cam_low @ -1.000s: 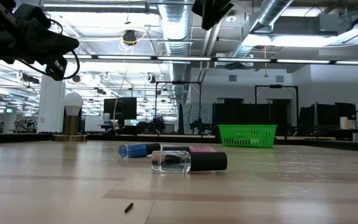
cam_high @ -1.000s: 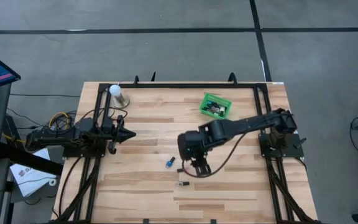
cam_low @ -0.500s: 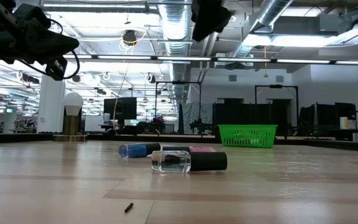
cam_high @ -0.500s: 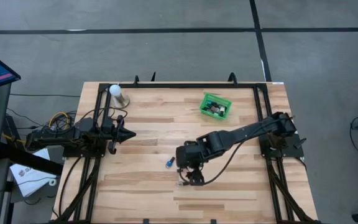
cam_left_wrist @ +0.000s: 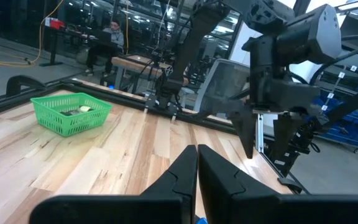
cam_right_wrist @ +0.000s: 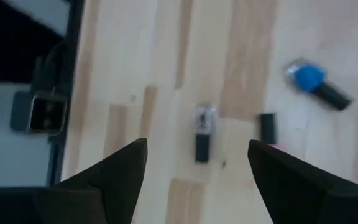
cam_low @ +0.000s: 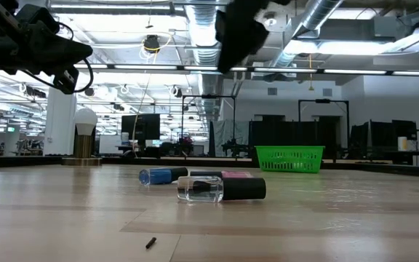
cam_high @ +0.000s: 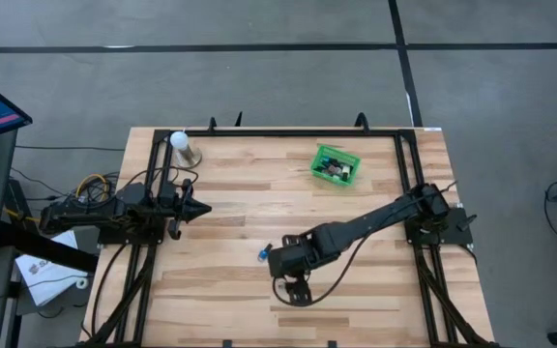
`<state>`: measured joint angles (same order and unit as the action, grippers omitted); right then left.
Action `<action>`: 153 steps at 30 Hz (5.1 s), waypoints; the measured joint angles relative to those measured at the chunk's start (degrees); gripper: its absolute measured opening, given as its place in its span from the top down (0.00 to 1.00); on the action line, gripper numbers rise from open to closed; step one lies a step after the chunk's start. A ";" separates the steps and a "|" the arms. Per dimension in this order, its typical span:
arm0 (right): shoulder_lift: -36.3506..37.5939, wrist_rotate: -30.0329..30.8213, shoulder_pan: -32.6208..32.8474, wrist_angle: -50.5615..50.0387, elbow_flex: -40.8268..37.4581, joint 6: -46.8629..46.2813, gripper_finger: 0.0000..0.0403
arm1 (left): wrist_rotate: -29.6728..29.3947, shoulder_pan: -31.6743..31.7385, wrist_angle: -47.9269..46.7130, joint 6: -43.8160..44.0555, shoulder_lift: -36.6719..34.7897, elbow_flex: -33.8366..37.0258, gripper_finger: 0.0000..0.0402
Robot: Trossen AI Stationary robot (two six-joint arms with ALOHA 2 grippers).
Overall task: Pick & Place Nail Polish
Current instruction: Put the transparent nail polish into the green bin
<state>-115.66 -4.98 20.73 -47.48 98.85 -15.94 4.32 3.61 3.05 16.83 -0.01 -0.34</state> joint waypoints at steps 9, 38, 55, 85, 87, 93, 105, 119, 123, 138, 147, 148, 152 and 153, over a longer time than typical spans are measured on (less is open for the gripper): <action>-0.40 3.11 1.07 0.45 0.01 -3.46 0.33 | 0.00 0.00 0.01 -0.01 0.00 0.00 0.98; -14.90 6.00 4.30 2.43 0.31 -9.96 0.42 | 0.00 -0.01 2.29 -0.01 0.00 0.00 0.98; -12.91 3.19 4.46 2.87 -0.24 -18.21 0.89 | -0.02 0.00 2.58 -0.01 0.00 0.00 0.98; 15.58 20.24 -24.12 -18.72 0.04 -22.17 0.89 | -0.02 -0.01 2.59 -0.01 0.00 0.00 0.98; 15.59 20.21 -27.19 -19.40 0.04 -20.95 0.89 | -0.01 0.01 2.60 0.00 0.00 0.00 0.98; 15.16 21.82 -36.08 -21.61 0.06 -16.39 0.89 | -0.02 -0.01 2.60 -0.01 0.00 0.00 0.98; 15.04 22.08 -48.12 -24.30 -0.37 -13.33 0.89 | -0.01 0.01 2.60 -0.01 0.00 0.00 0.98; 15.00 15.98 -49.76 -9.91 -20.71 6.13 0.89 | -0.02 -0.01 2.58 -0.01 0.00 0.00 0.98; 15.02 15.31 -49.35 -7.19 -22.58 14.17 0.89 | -0.02 -0.01 2.59 -0.01 0.00 0.00 0.98; 15.00 15.36 -53.21 -1.57 -25.86 22.14 0.89 | 0.00 -0.01 2.58 0.01 0.00 0.00 0.98; 8.90 15.79 -52.41 -2.46 -25.86 22.55 0.88 | -0.02 0.00 2.59 -0.01 0.00 0.00 0.98; 8.48 16.17 -52.41 -2.36 -25.75 22.51 0.88 | 0.00 -0.01 2.58 -0.01 0.00 0.00 0.98; 7.54 16.46 -52.45 -2.11 -25.62 22.40 0.87 | -0.01 0.00 2.57 0.01 0.00 0.00 0.98; 7.54 16.42 -52.43 -2.13 -25.62 22.40 0.87 | -0.01 0.00 2.59 0.00 0.00 0.00 0.98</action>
<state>-108.12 11.44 -31.70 -49.61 73.23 6.46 4.31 3.61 5.63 16.83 -0.01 -0.34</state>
